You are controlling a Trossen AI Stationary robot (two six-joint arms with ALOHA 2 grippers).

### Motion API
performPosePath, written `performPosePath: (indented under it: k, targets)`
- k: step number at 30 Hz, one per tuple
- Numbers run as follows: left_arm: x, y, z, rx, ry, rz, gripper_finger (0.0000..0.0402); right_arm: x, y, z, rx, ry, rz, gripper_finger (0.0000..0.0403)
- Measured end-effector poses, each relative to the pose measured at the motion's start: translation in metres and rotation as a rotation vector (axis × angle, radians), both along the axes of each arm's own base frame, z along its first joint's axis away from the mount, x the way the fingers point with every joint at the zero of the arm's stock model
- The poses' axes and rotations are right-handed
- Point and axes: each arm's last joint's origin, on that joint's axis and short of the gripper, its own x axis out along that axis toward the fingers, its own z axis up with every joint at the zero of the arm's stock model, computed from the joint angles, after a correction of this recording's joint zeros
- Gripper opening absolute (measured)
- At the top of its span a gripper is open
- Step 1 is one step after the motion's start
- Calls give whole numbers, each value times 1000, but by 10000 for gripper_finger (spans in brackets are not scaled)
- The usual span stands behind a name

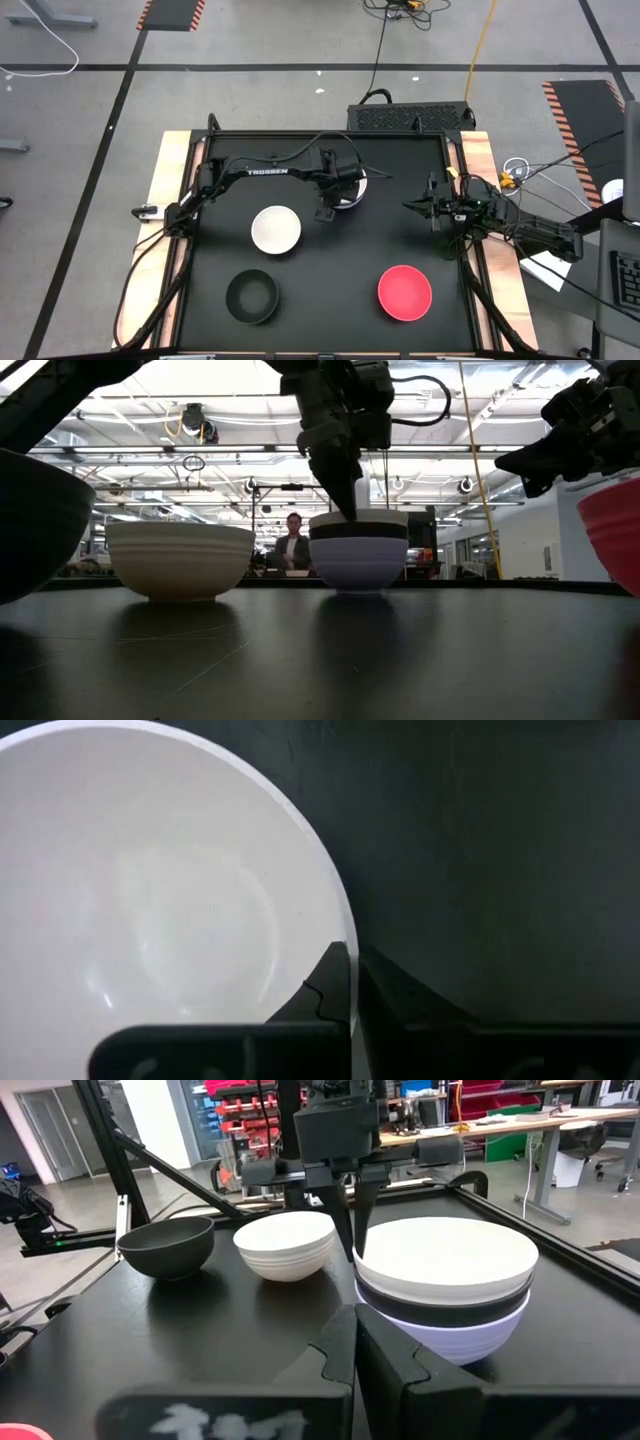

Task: Nest bowls inside each other
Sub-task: Stack the top white bowl on top of the black bowl

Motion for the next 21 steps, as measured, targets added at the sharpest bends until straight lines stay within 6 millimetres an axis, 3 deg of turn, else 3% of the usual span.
performPosePath:
  k: [8,21]
  targets:
    - [1,7,1,-63,-15,155,4,0,0,0,0,0,0,0]
    - [0,8,1,-82,-12,118,12,0,0,0,2,0,0,0]
